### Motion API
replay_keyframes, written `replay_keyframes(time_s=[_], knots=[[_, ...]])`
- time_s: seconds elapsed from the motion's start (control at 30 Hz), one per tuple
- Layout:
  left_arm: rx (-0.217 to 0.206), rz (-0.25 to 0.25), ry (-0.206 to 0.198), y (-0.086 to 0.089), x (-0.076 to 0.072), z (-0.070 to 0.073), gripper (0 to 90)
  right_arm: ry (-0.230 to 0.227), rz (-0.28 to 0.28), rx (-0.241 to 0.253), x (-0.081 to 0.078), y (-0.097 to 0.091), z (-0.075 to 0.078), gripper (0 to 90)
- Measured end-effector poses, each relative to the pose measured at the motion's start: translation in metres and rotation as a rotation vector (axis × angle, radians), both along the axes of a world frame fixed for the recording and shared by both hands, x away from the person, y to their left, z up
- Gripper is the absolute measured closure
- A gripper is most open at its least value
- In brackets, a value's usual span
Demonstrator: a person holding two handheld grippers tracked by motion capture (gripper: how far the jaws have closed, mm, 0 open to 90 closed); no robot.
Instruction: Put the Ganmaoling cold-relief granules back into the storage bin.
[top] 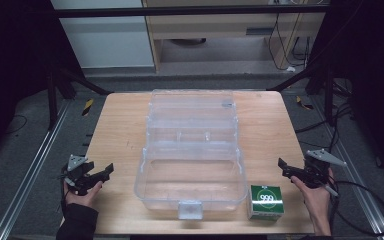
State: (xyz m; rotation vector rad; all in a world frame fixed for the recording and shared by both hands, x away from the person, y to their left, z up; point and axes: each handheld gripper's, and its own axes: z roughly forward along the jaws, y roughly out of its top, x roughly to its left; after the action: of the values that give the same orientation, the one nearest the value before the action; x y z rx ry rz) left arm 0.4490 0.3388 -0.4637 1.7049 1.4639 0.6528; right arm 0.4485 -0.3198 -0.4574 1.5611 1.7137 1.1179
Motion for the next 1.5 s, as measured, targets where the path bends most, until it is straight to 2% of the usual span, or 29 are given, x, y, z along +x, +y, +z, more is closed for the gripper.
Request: replay_keyframes(time_s=[0.1, 0.13, 0.17, 0.27, 0.3, 0.43, 0.57, 0.6, 0.7, 0.73, 0.8, 0.87, 0.93, 0.97, 1.03, 1.23, 1.5], knots=[[0.015, -0.009, 0.004, -0.002, 0.0, 0.0, 21.3, 0.002, 0.015, -0.003, -0.001, 0.002, 0.003, 0.6], [0.016, -0.012, 0.003, -0.003, 0.0, 0.0, 21.3, -0.015, 0.026, -0.024, -0.003, 0.004, 0.005, 2.5], [0.017, -0.014, 0.004, -0.003, 0.0, 0.0, 21.5, -0.009, 0.035, -0.052, -0.004, 0.008, 0.008, 4.2], [0.025, -0.022, 0.013, -0.004, 0.0, -0.002, 21.5, -0.02, 0.069, -0.054, -0.005, 0.012, 0.012, 6.3], [0.025, -0.022, 0.013, -0.004, 0.0, -0.002, 21.5, -0.026, 0.075, -0.07, -0.005, 0.013, 0.013, 6.5], [0.035, -0.032, 0.021, -0.006, 0.001, -0.003, 21.6, -0.048, 0.099, -0.066, -0.006, 0.015, 0.02, 7.3], [0.047, -0.044, 0.029, -0.009, 0.002, -0.005, 21.5, -0.051, 0.118, -0.066, -0.008, 0.017, 0.027, 7.5], [0.051, -0.047, 0.031, -0.01, 0.002, -0.005, 21.5, -0.052, 0.126, -0.073, -0.008, 0.018, 0.033, 8.0], [0.056, -0.05, 0.035, -0.011, 0.002, -0.007, 21.5, -0.064, 0.135, -0.082, -0.009, 0.02, 0.038, 8.2], [0.059, -0.053, 0.039, -0.012, 0.002, -0.007, 21.5, -0.065, 0.161, -0.09, -0.009, 0.023, 0.045, 8.0], [0.058, -0.054, 0.041, -0.012, 0.003, -0.008, 21.5, -0.062, 0.179, -0.099, -0.01, 0.025, 0.049, 8.0], [0.062, -0.054, 0.043, -0.013, 0.003, -0.008, 21.5, -0.06, 0.223, -0.125, -0.011, 0.03, 0.057, 7.9], [0.064, -0.056, 0.045, -0.013, 0.003, -0.009, 21.5, -0.059, 0.291, -0.142, -0.013, 0.037, 0.069, 8.4], [0.065, -0.057, 0.045, -0.014, 0.003, -0.009, 21.5, -0.059, 0.291, -0.142, -0.013, 0.037, 0.069, 8.4], [0.065, -0.058, 0.048, -0.014, 0.003, -0.009, 21.5, -0.049, 0.339, -0.162, -0.014, 0.043, 0.079, 8.3], [0.074, -0.065, 0.054, -0.016, 0.004, -0.011, 21.5, -0.038, 0.383, -0.202, -0.017, 0.051, 0.096, 7.0], [0.082, -0.073, 0.06, -0.017, 0.004, -0.012, 21.5, -0.014, 0.43, -0.25, -0.018, 0.053, 0.109, 5.4]])
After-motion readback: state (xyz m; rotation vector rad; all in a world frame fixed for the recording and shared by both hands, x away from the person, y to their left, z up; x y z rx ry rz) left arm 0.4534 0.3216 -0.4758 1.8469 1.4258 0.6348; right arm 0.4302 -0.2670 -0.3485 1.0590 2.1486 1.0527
